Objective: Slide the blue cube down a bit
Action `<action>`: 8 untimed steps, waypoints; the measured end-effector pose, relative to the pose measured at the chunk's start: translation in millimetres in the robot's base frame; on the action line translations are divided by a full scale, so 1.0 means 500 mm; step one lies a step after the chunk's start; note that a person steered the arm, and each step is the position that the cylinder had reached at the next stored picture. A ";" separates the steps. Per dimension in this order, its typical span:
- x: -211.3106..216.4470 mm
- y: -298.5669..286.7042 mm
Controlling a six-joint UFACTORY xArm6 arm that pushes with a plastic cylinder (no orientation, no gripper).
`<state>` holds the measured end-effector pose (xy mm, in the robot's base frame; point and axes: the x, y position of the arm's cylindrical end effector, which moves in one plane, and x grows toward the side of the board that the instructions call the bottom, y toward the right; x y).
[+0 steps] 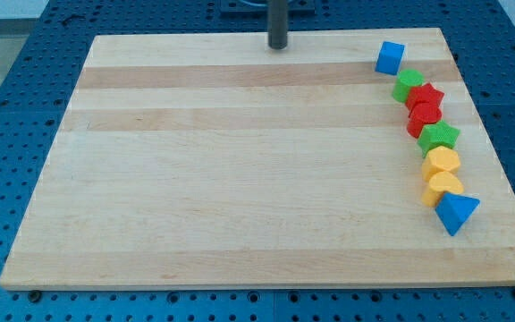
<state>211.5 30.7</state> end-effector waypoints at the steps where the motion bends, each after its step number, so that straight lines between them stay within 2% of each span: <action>1: -0.002 0.072; 4: -0.001 0.290; 7: 0.081 0.305; 8: 0.085 0.305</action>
